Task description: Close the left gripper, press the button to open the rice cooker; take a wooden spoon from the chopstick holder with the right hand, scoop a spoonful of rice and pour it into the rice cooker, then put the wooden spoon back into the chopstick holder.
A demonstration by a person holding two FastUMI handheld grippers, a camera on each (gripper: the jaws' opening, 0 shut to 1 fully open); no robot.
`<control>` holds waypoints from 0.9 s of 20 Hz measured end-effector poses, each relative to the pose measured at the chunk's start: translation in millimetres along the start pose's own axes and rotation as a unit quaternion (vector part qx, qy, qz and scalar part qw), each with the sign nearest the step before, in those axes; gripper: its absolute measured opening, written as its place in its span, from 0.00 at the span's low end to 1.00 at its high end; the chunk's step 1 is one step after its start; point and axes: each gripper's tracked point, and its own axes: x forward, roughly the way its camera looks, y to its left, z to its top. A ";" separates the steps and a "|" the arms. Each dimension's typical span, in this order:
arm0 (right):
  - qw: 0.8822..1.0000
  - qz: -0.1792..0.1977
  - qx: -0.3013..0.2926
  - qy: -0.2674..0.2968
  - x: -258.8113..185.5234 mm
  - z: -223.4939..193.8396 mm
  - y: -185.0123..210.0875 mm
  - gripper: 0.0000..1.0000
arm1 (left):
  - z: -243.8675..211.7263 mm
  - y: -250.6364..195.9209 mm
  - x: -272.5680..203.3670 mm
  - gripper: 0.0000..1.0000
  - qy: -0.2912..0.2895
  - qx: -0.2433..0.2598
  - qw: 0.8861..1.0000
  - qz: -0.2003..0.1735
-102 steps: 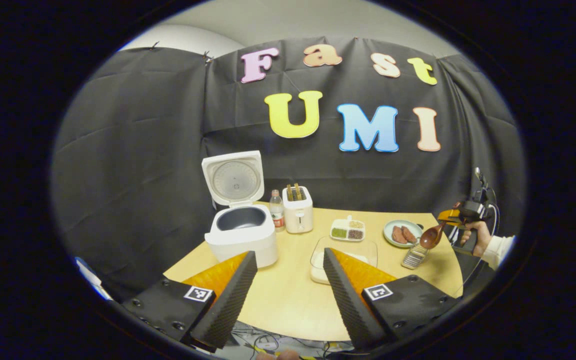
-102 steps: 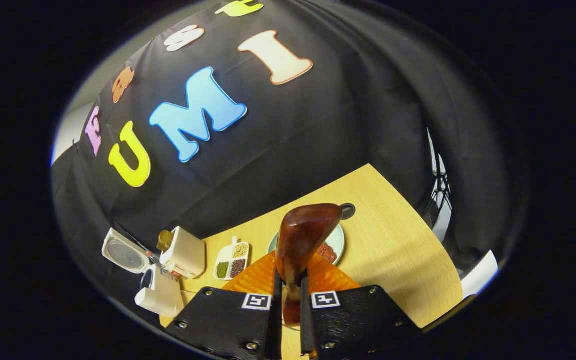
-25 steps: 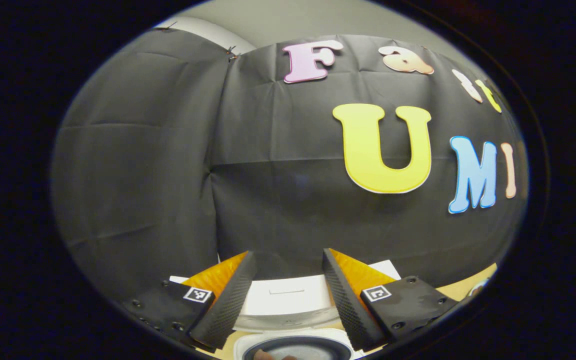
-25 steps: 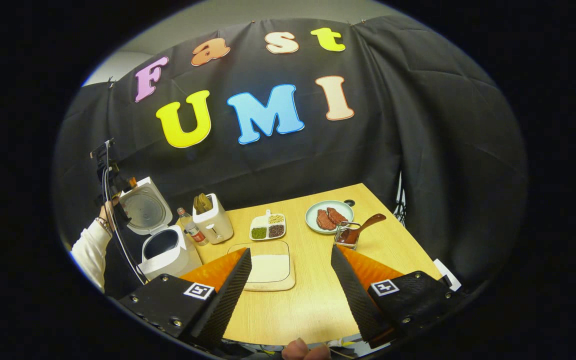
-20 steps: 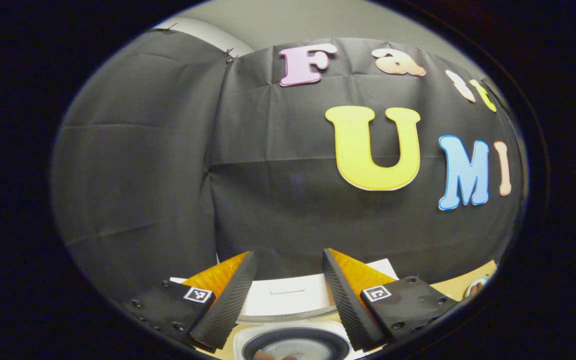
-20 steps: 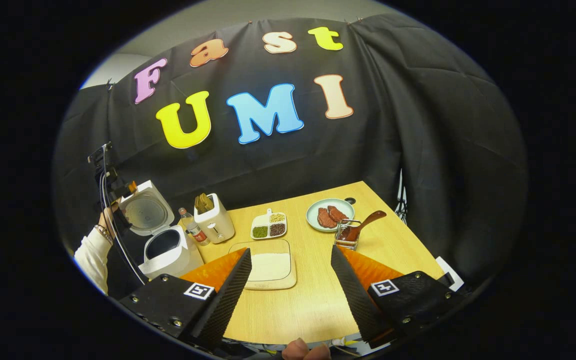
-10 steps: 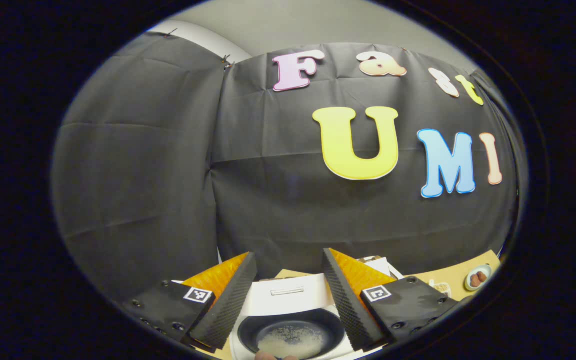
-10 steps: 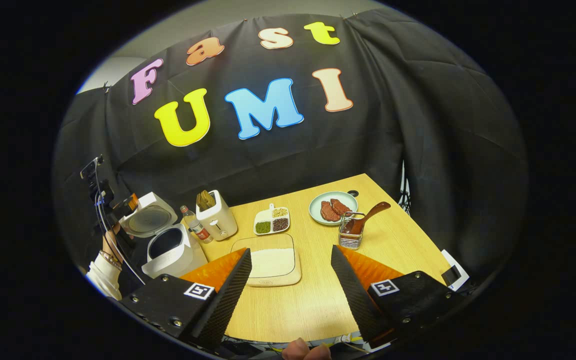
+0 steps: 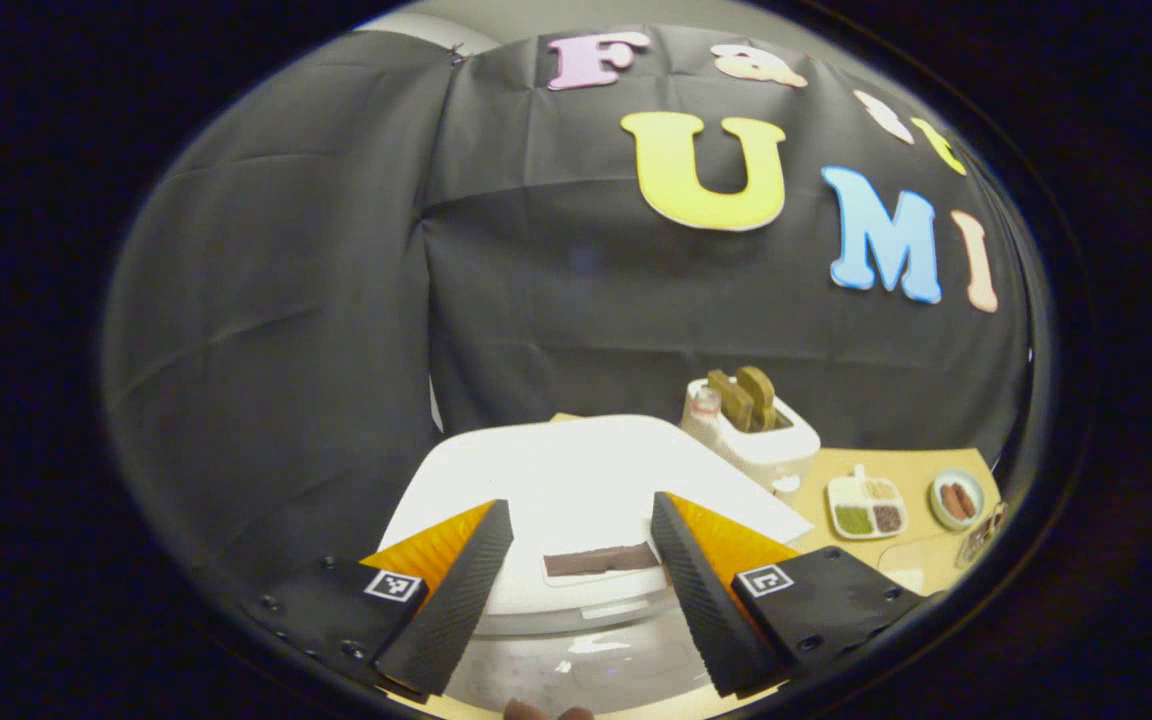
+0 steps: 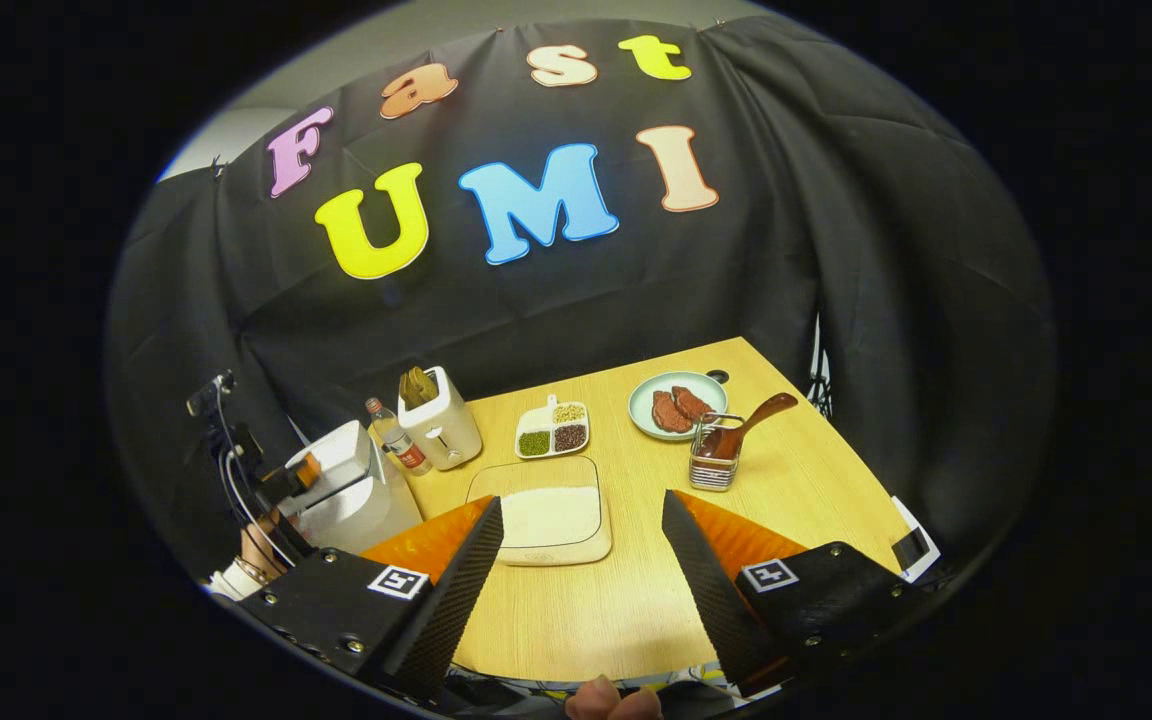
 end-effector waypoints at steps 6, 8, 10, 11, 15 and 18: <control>1.000 0.009 -0.006 0.004 3.5 -4.8 9.2 0.98 | -17.5 -3.9 -11.3 1.00 -0.049 -0.016 0.999 0.011; 1.000 0.011 -0.007 0.005 4.4 -8.1 9.6 0.98 | -15.2 -5.5 -9.4 1.00 -0.040 -0.028 0.999 0.005; 1.000 0.013 0.001 0.007 5.4 -10.4 9.0 0.98 | -9.8 -4.7 -10.0 0.99 -0.031 -0.019 0.999 -0.001; 1.000 0.015 0.004 0.010 5.9 -12.1 9.2 0.98 | -11.4 -10.1 -12.0 0.99 -0.013 -0.015 1.000 -0.016; 1.000 0.021 -0.011 0.008 8.1 -10.7 4.9 0.98 | 5.1 -14.8 -60.9 0.99 0.002 -0.071 0.996 -0.050; 0.999 0.036 -0.023 0.000 8.6 -3.0 0.3 0.98 | 16.4 -33.5 -115.4 0.99 -0.016 -0.059 0.996 -0.070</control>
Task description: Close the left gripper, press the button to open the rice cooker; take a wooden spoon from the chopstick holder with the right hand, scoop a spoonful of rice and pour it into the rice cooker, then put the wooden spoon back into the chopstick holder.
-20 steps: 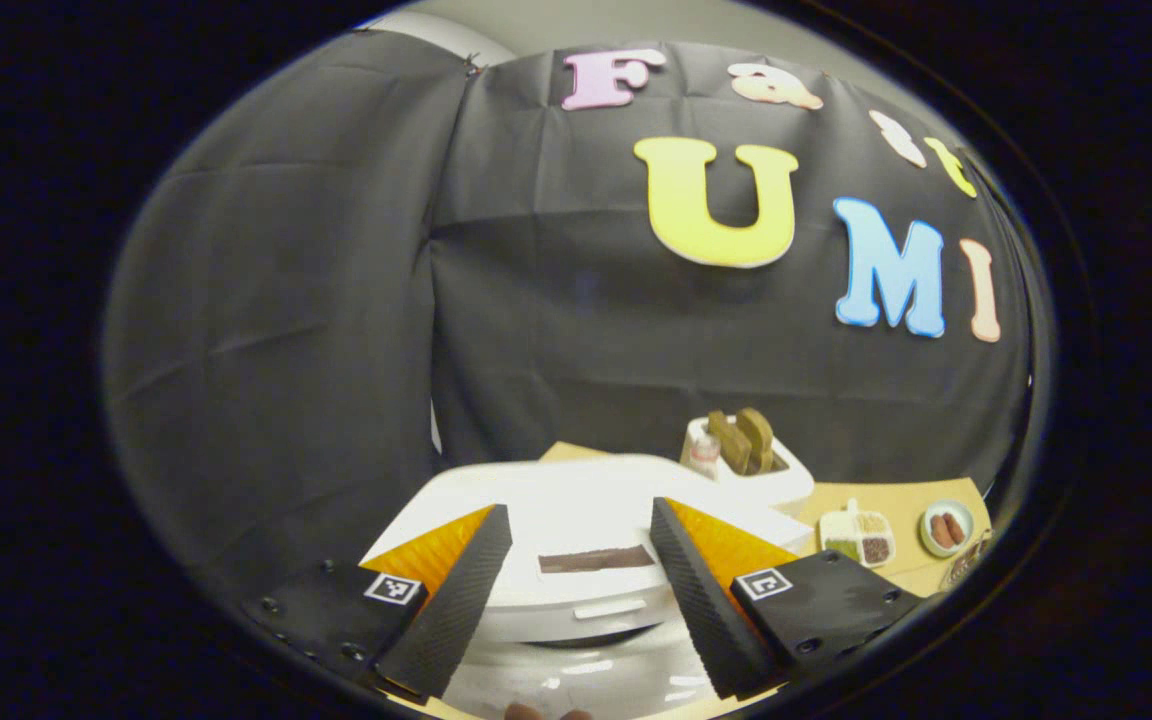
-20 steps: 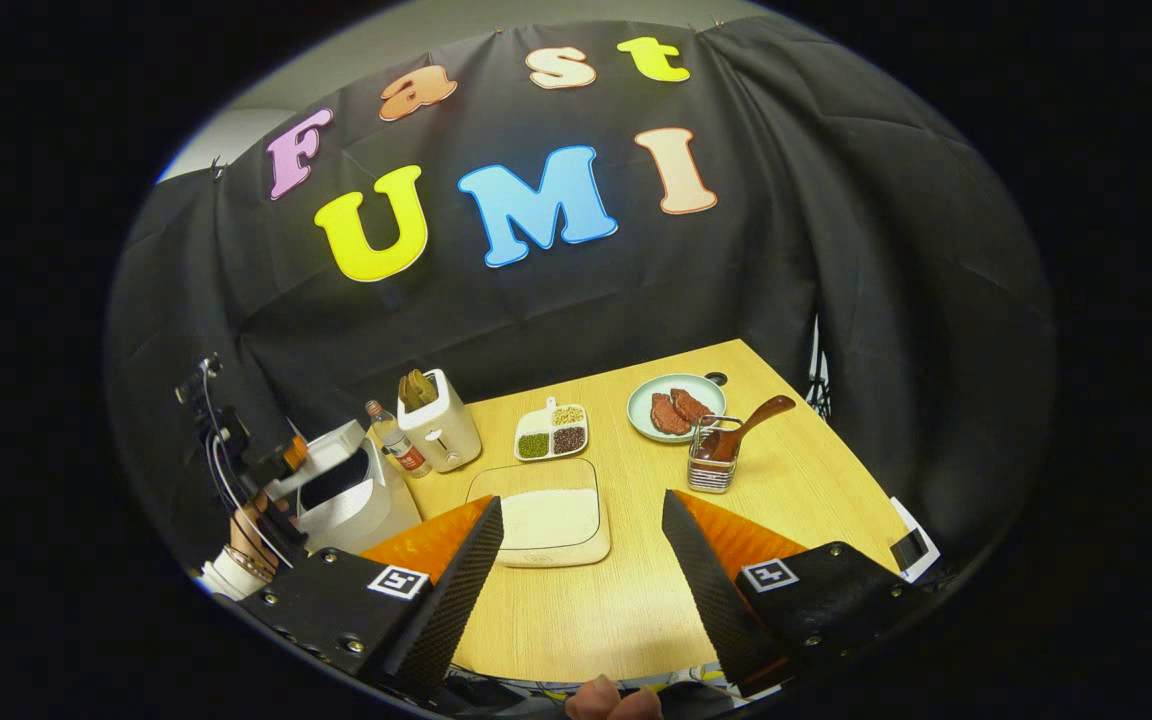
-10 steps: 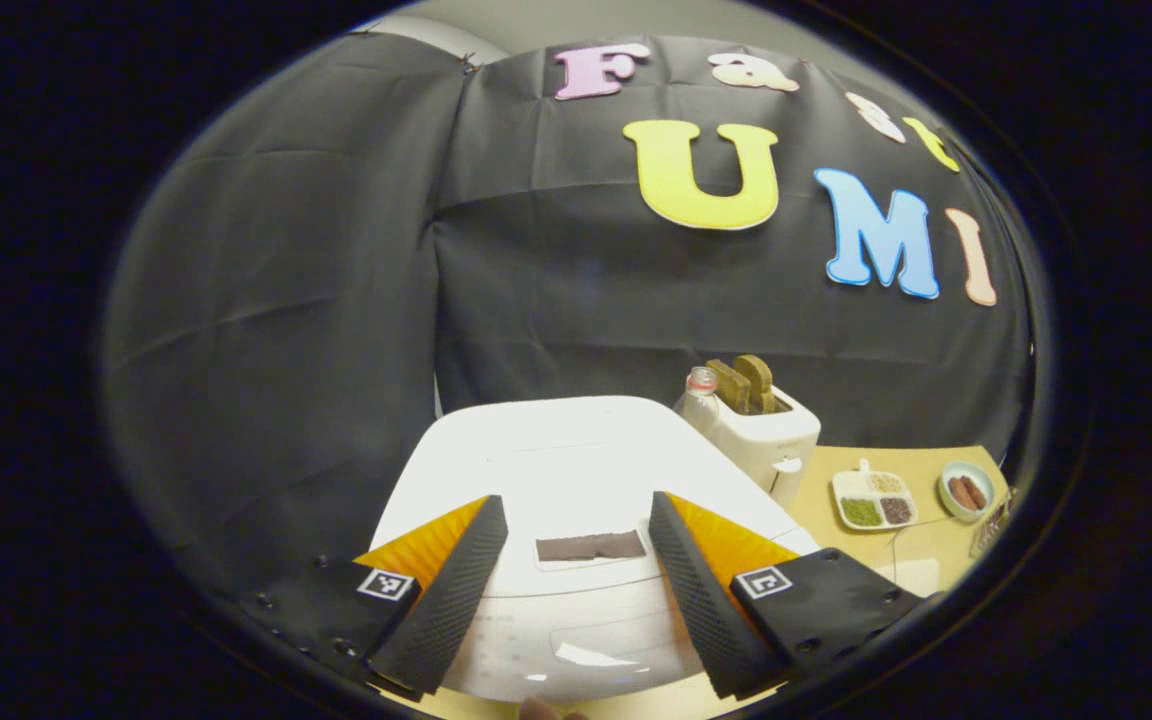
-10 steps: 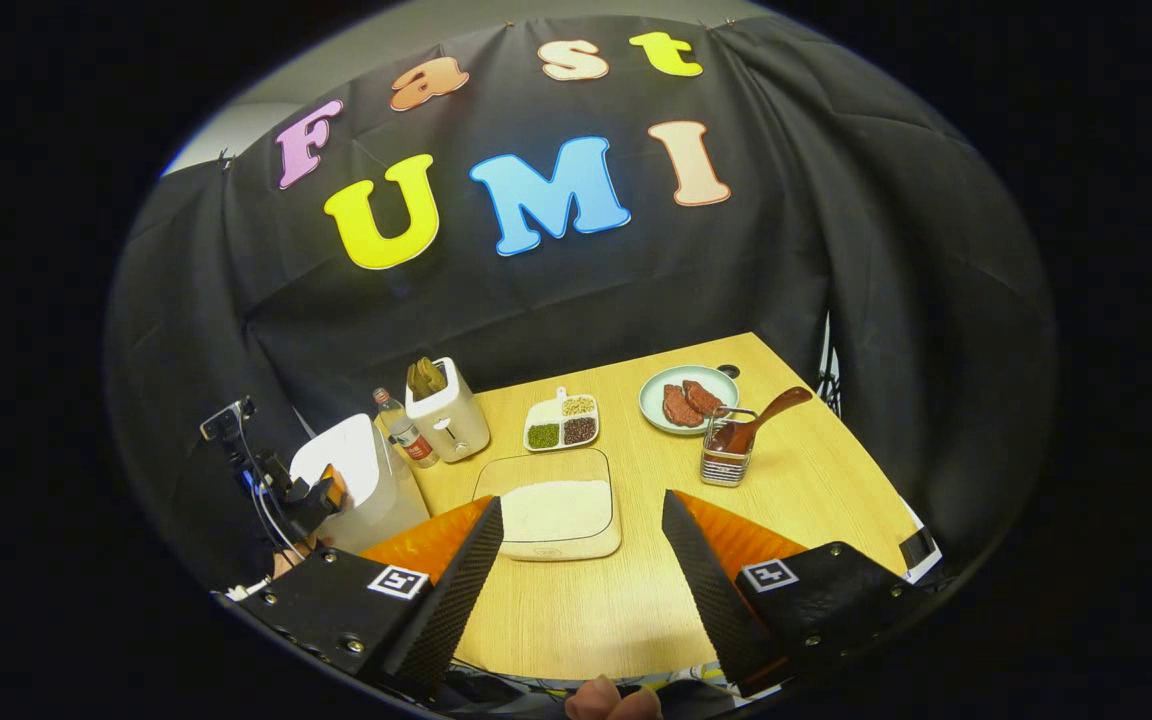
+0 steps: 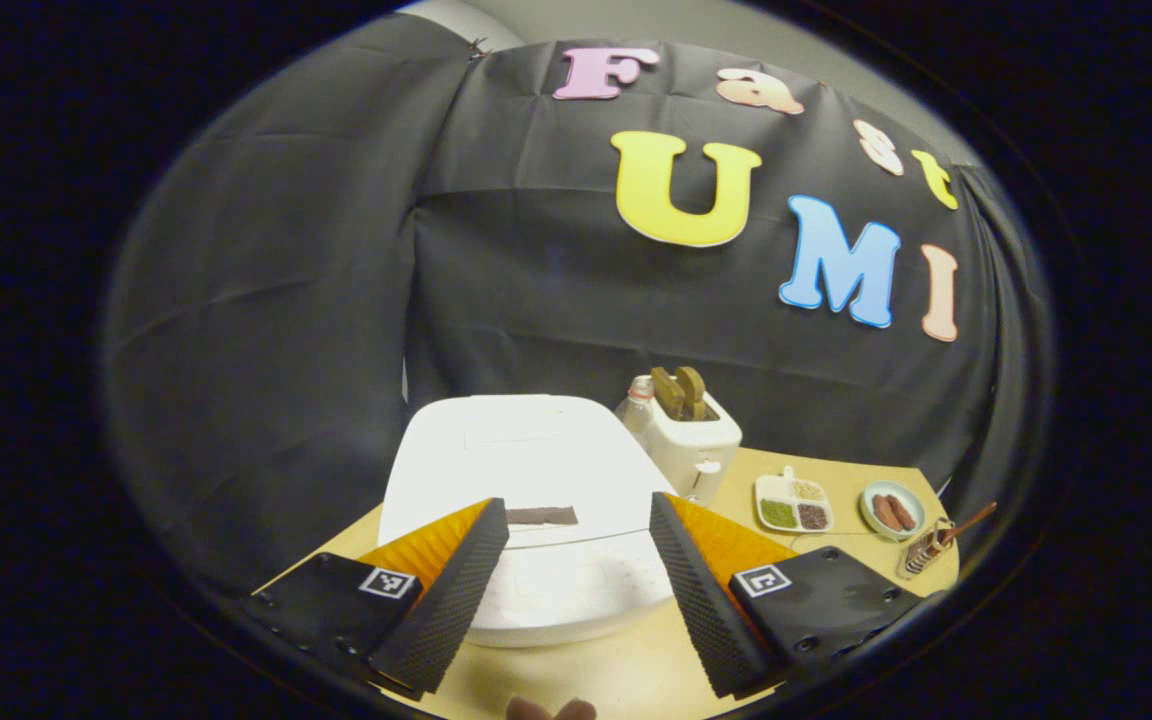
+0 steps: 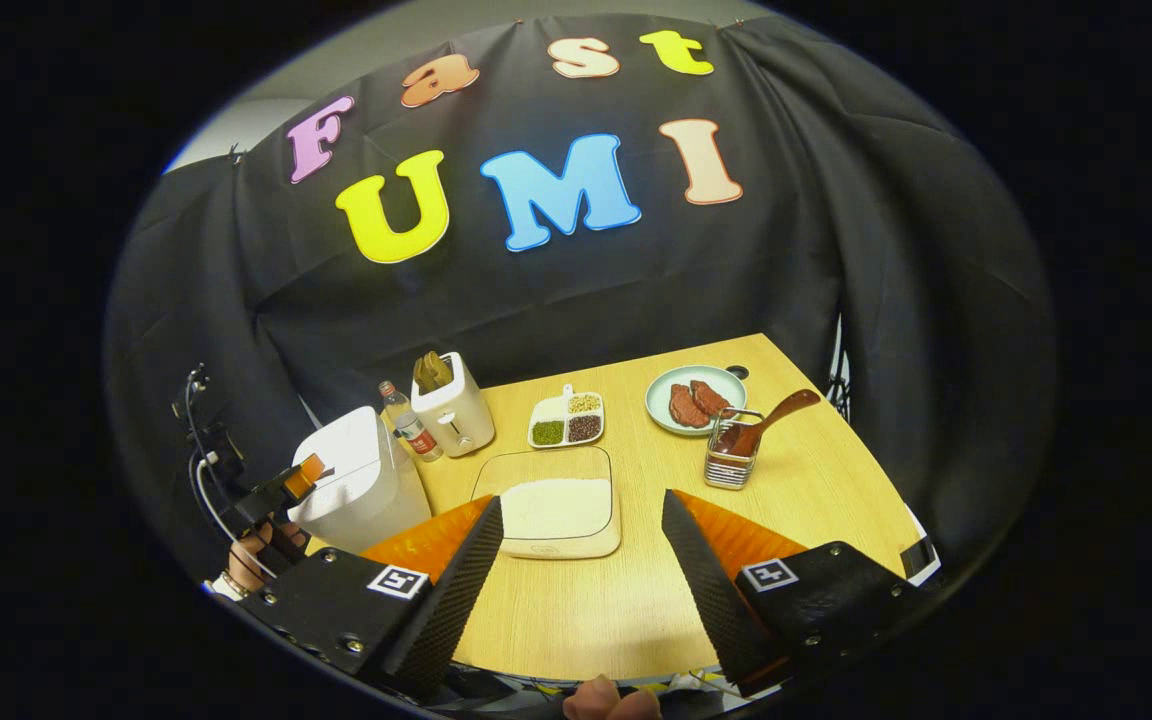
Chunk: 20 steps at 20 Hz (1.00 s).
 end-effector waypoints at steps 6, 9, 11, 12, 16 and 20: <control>0.999 0.033 -0.013 -0.033 -19.6 29.6 -35.0 0.98 | 18.0 -64.5 -107.8 0.99 -0.024 0.021 0.999 -0.032; 0.998 0.039 -0.014 -0.044 -38.6 39.1 -68.4 0.98 | 26.9 -104.8 -162.0 0.99 -0.039 0.019 0.998 -0.052; 0.997 0.039 -0.023 -0.059 -50.0 47.4 -91.4 0.98 | 33.1 -125.5 -198.6 1.00 -0.043 0.021 0.997 -0.059; 0.997 0.039 -0.026 -0.067 -56.1 52.4 -101.0 0.98 | 36.8 -132.8 -216.6 0.99 -0.045 0.024 0.997 -0.058; 0.987 0.023 -0.067 -0.141 -93.0 99.9 -120.4 0.98 | 93.8 -168.0 -310.8 0.98 -0.123 0.046 0.989 -0.069; 0.959 0.000 -0.136 -0.249 -159.4 155.5 -105.2 0.97 | 168.3 -218.1 -384.8 0.97 -0.241 0.091 0.961 -0.101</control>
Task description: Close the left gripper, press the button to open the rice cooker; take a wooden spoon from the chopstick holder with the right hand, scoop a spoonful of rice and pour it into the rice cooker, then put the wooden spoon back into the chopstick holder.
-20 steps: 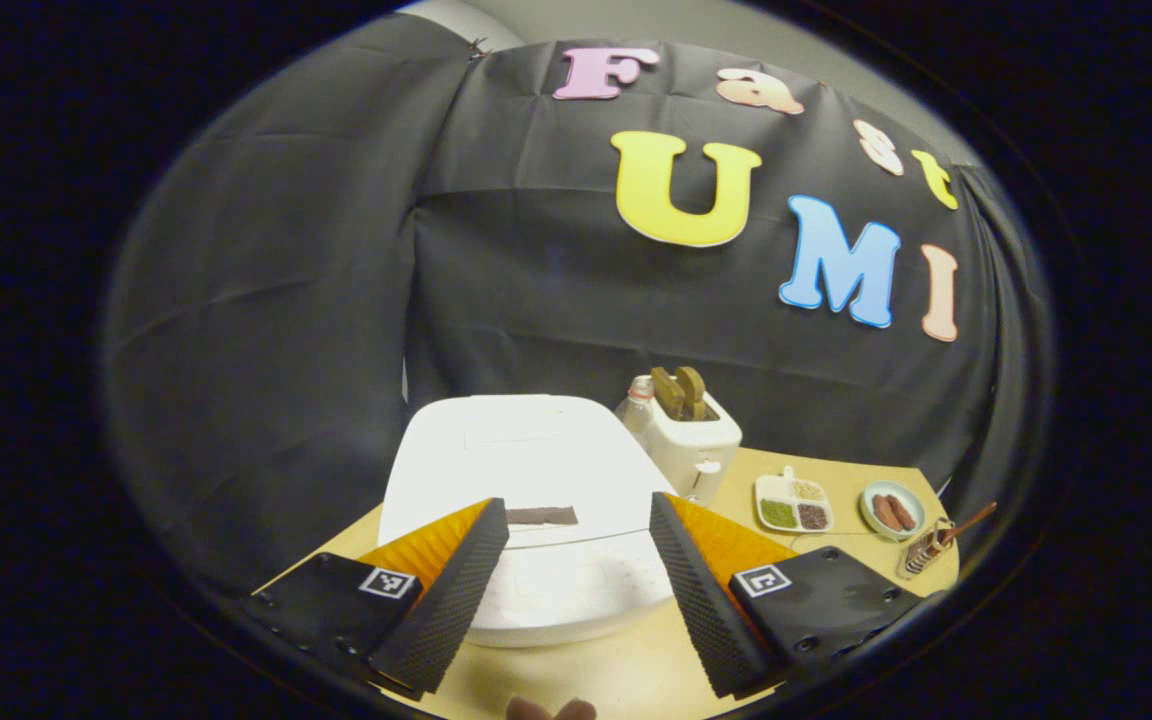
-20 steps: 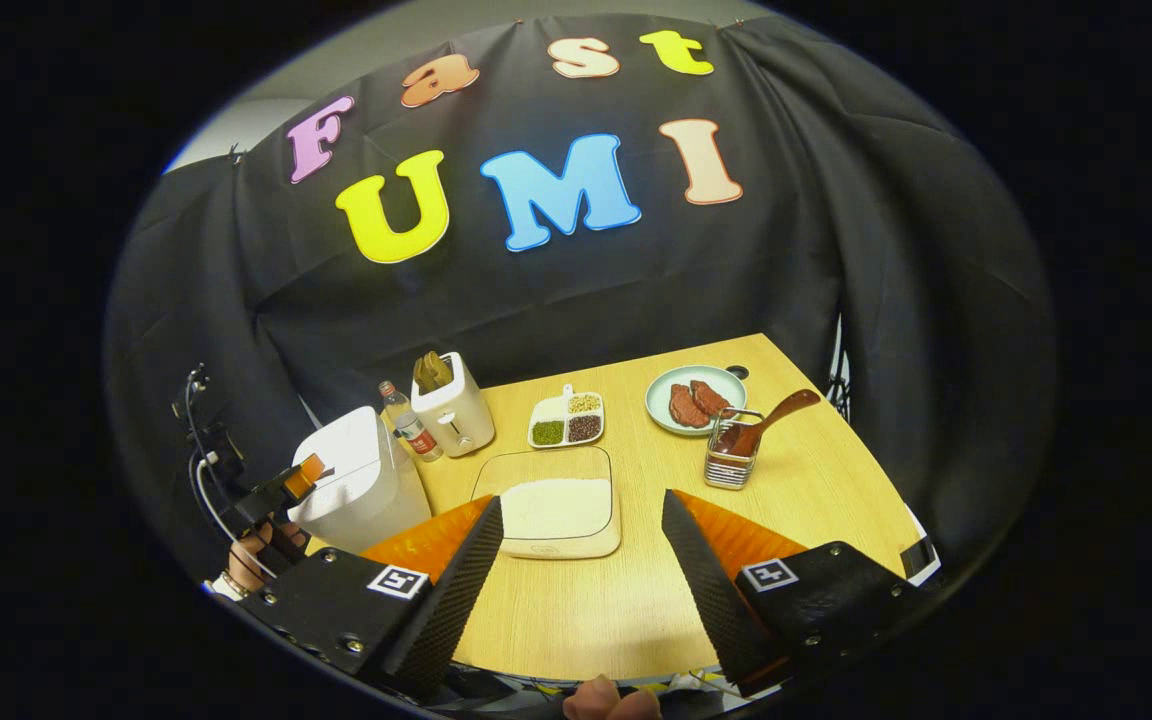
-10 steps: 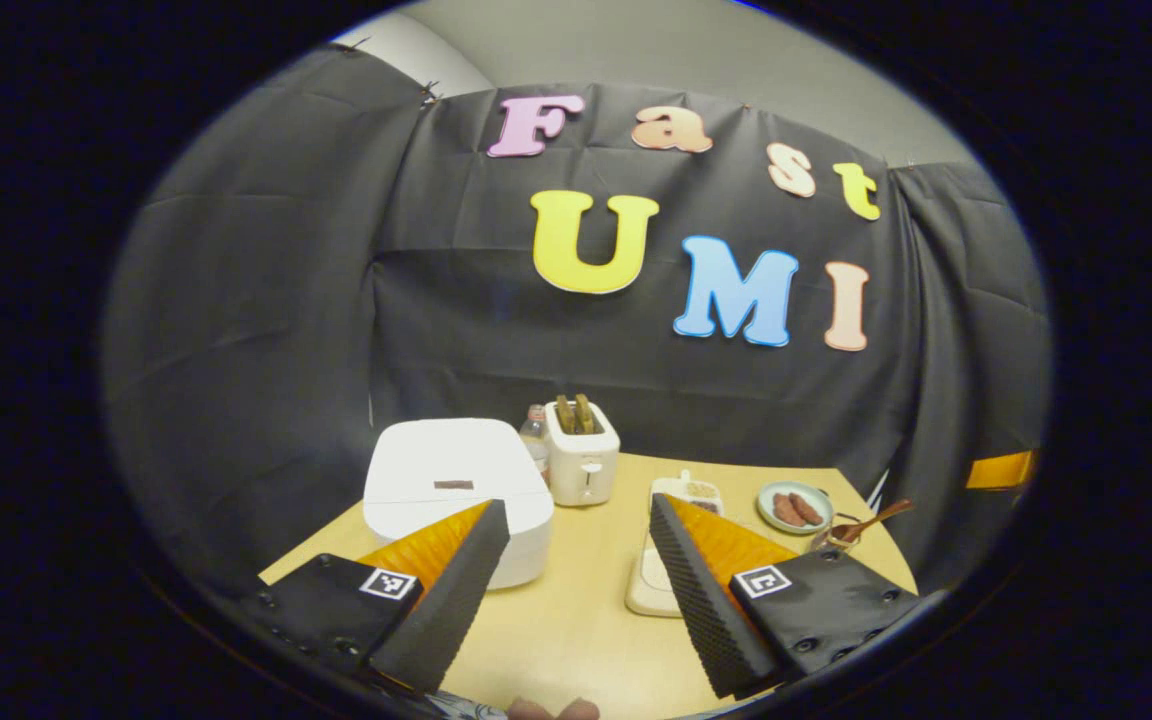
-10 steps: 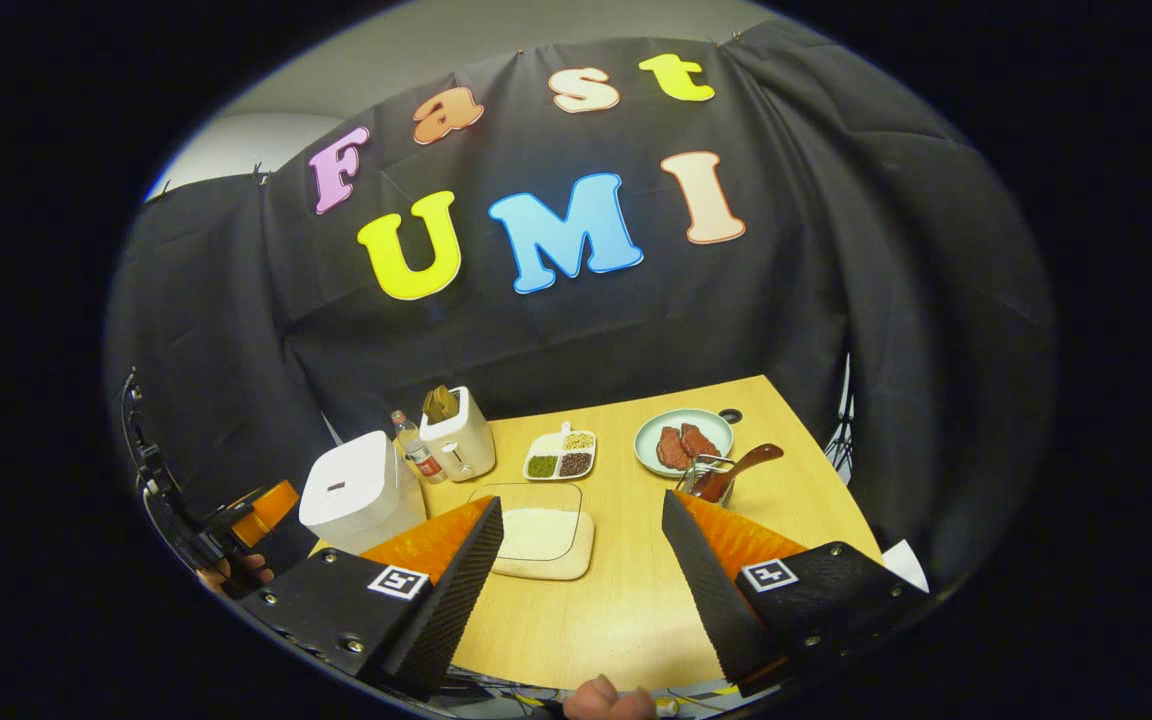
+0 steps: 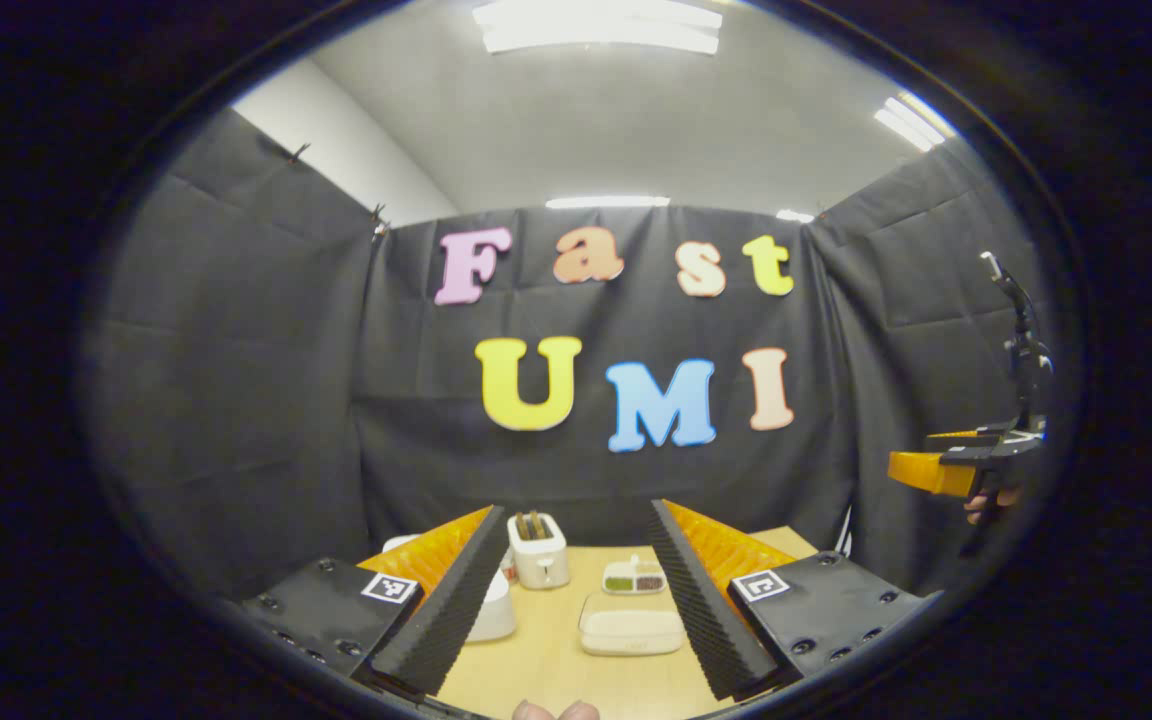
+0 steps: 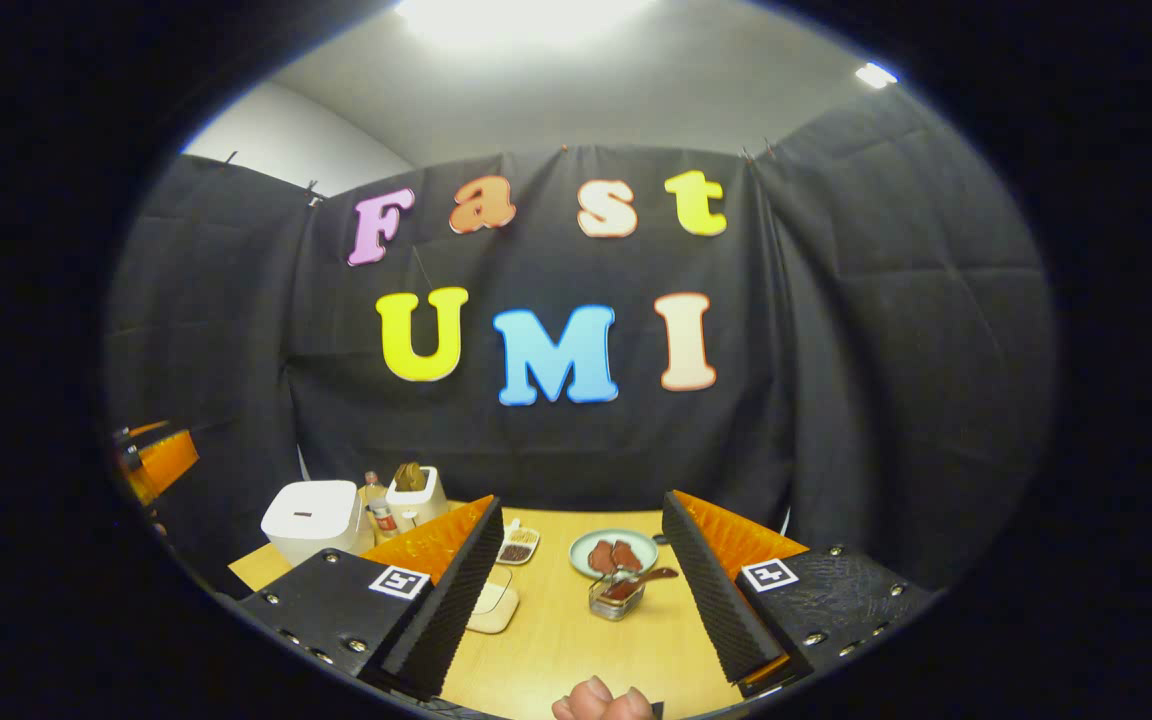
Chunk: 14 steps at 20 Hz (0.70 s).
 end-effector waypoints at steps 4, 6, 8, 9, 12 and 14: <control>1.000 -0.003 0.007 -0.028 -16.4 42.1 11.6 0.98 | 39.2 -35.7 11.2 0.98 -0.034 -0.011 0.998 -0.048; 0.999 -0.007 0.005 -0.048 -19.7 61.9 8.0 0.97 | 50.9 -32.3 15.7 0.99 -0.045 -0.038 0.997 -0.053; 0.997 -0.024 -0.010 -0.072 -18.9 77.8 2.0 0.97 | 44.4 -18.4 21.3 0.99 -0.038 -0.053 0.997 -0.047; 0.997 -0.024 -0.016 -0.078 -22.3 81.6 6.4 0.97 | 36.9 -12.9 24.6 0.99 -0.030 -0.053 0.997 -0.047; 0.996 -0.026 -0.030 -0.079 -15.0 80.4 15.8 0.97 | 38.0 11.6 29.7 0.99 -0.031 -0.048 0.998 -0.036; 0.997 -0.022 -0.032 -0.074 -9.1 80.1 24.5 0.98 | 47.1 19.7 29.4 0.99 -0.048 -0.052 0.997 -0.034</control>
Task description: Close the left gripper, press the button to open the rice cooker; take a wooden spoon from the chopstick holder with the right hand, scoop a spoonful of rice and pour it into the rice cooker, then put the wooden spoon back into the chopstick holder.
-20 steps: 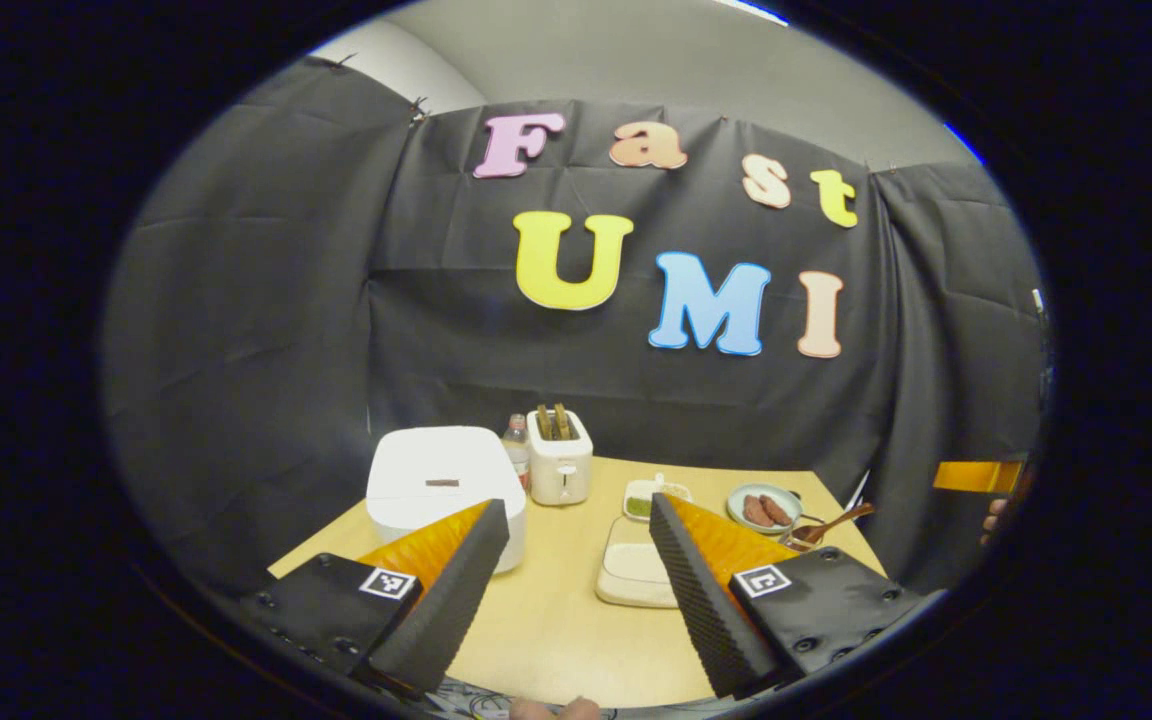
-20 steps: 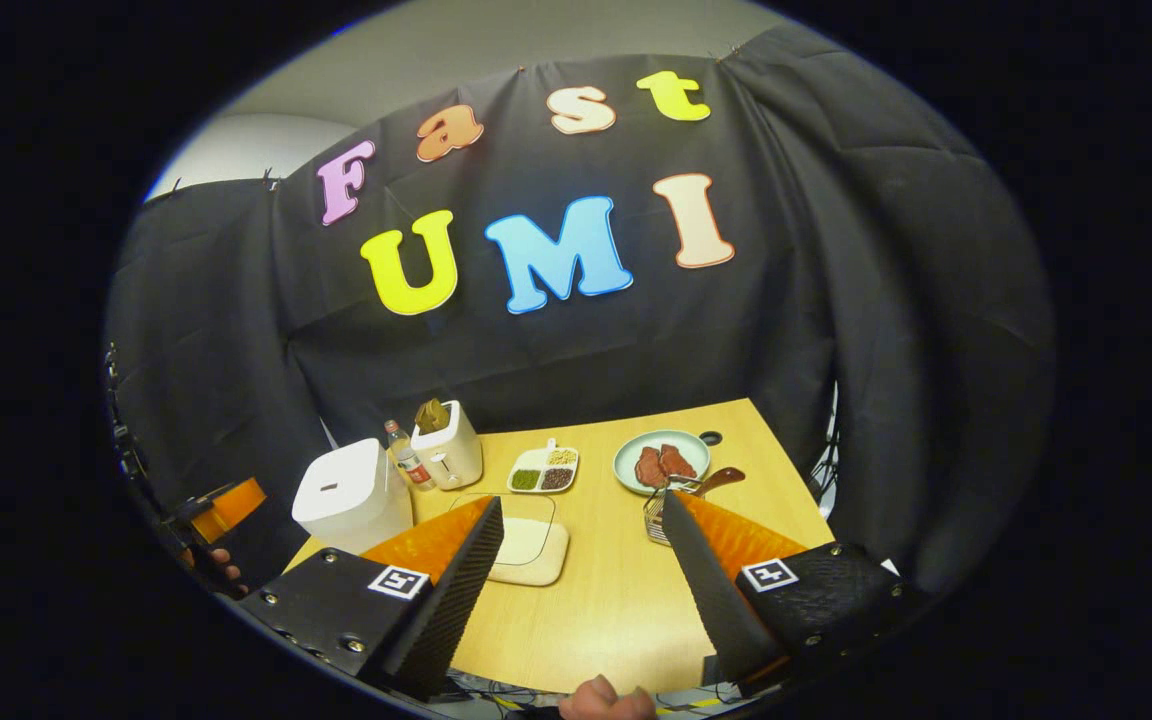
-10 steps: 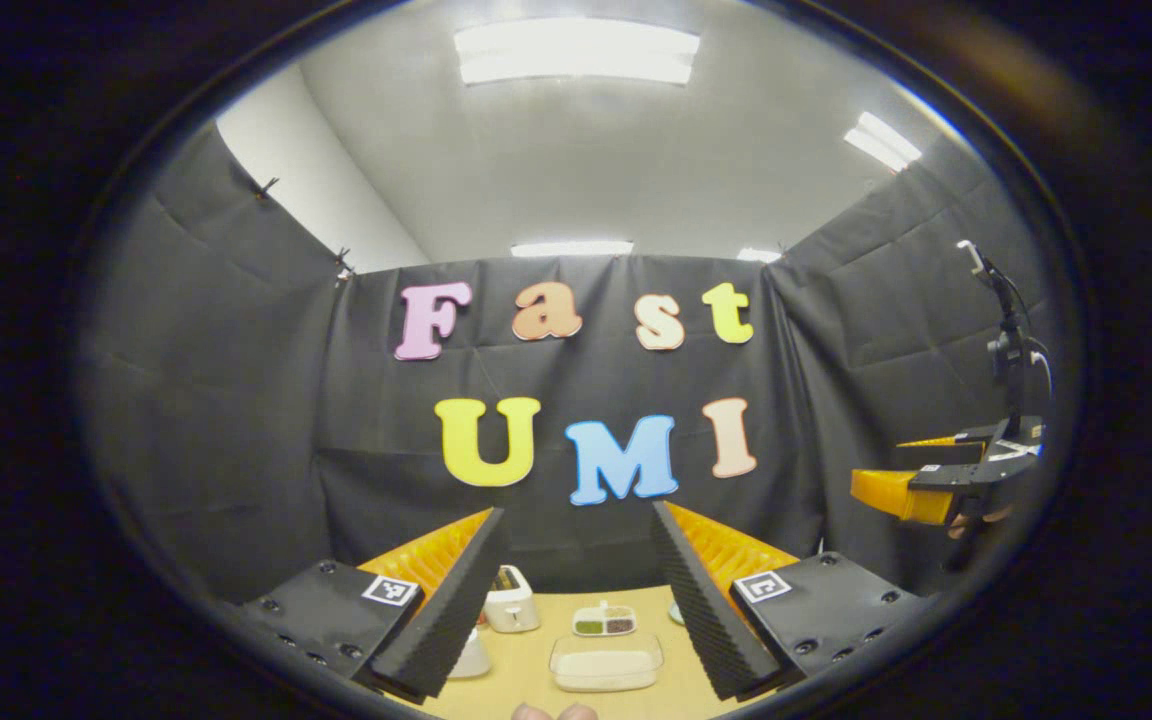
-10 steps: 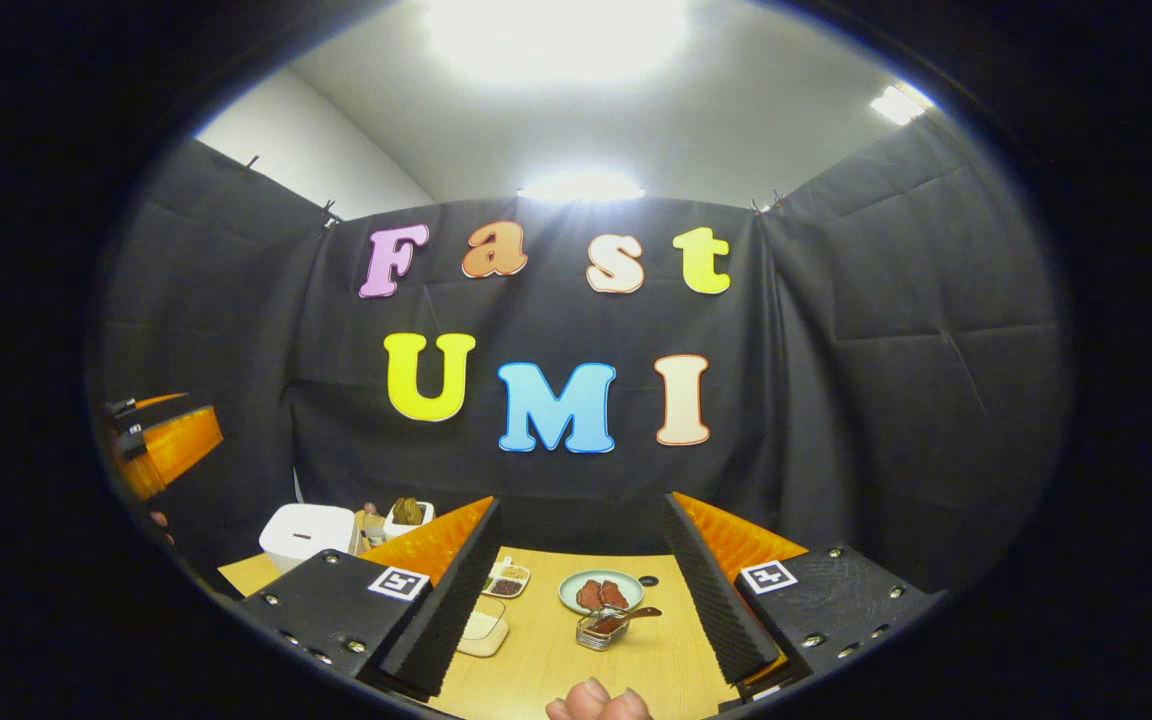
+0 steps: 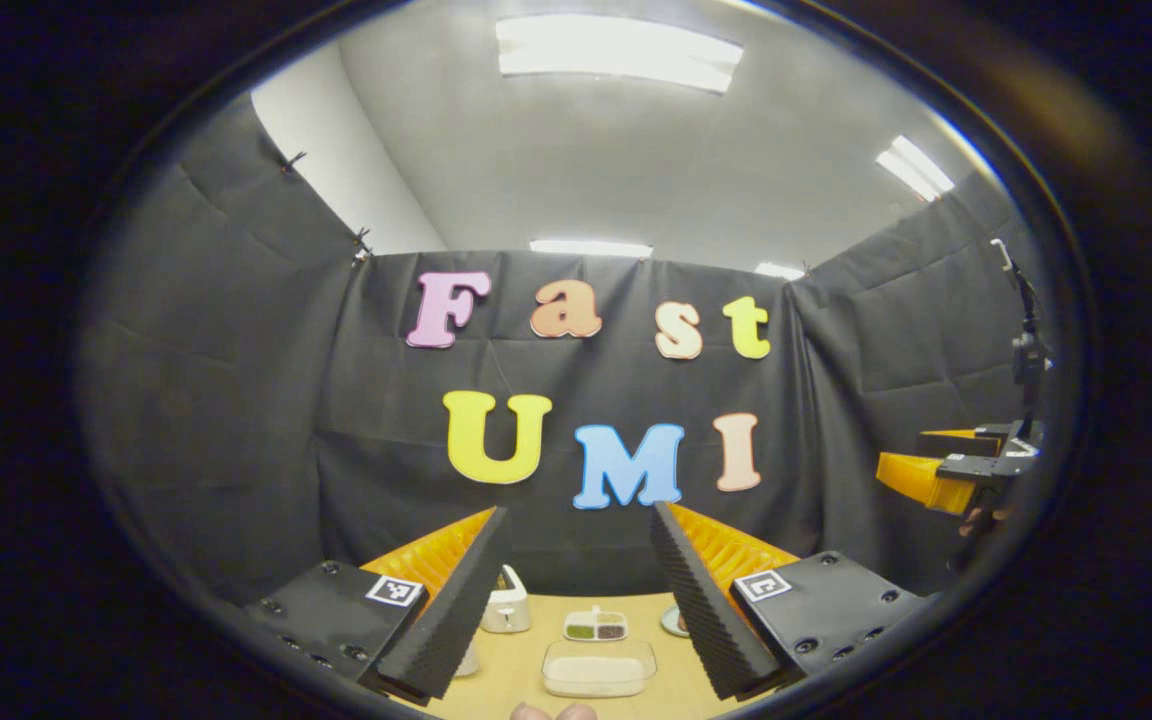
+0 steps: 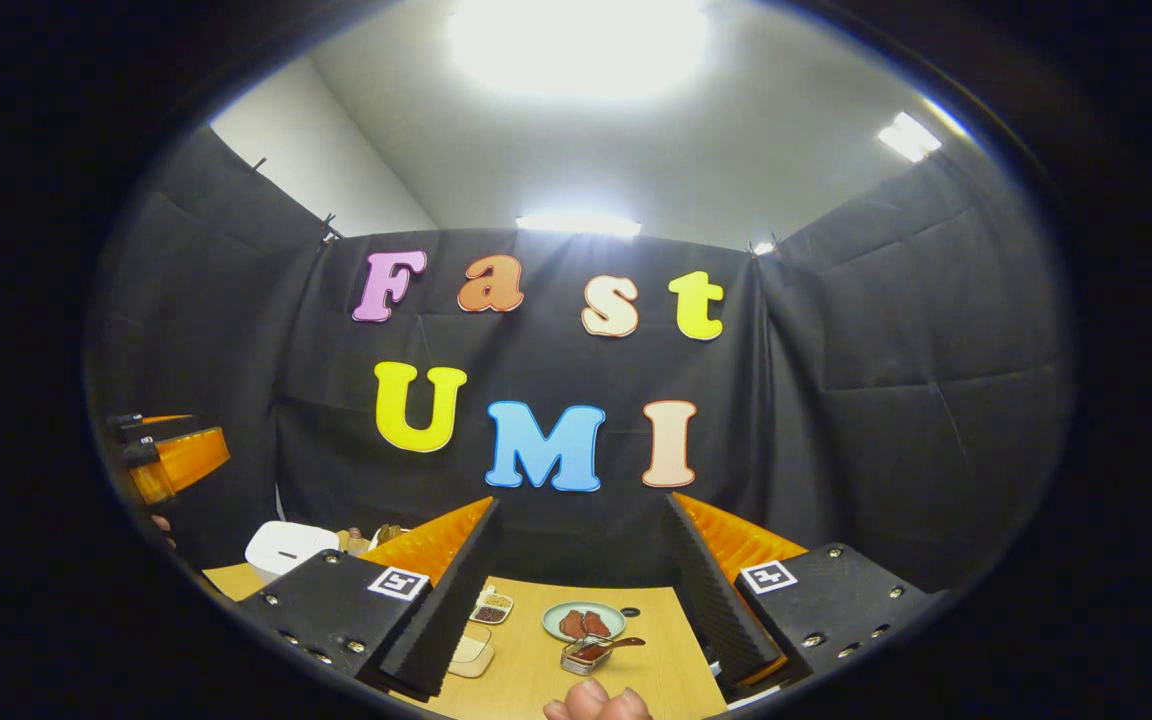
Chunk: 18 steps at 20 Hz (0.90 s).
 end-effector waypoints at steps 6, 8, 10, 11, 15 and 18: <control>1.000 0.015 -0.001 -0.002 14.8 6.2 24.8 0.98 | -11.1 17.6 12.9 0.98 0.009 -0.014 1.000 0.001; 1.000 0.022 -0.004 -0.001 17.5 3.8 32.8 0.98 | -11.1 26.5 14.3 0.99 0.007 -0.001 1.000 0.005; 1.000 0.027 -0.005 0.000 20.8 3.6 39.3 0.98 | -9.0 29.2 15.8 0.99 0.005 0.011 1.000 0.003; 1.000 0.028 -0.006 0.003 22.5 2.2 41.4 0.98 | -8.1 31.9 16.4 0.99 0.003 0.016 1.000 0.003; 1.000 0.026 -0.007 0.009 26.5 -1.0 46.8 0.98 | -13.0 46.0 15.1 0.99 0.006 0.013 1.000 0.007; 1.000 0.022 -0.005 0.013 27.4 -3.0 49.6 0.98 | -18.3 57.4 13.0 0.99 0.013 0.007 1.000 0.012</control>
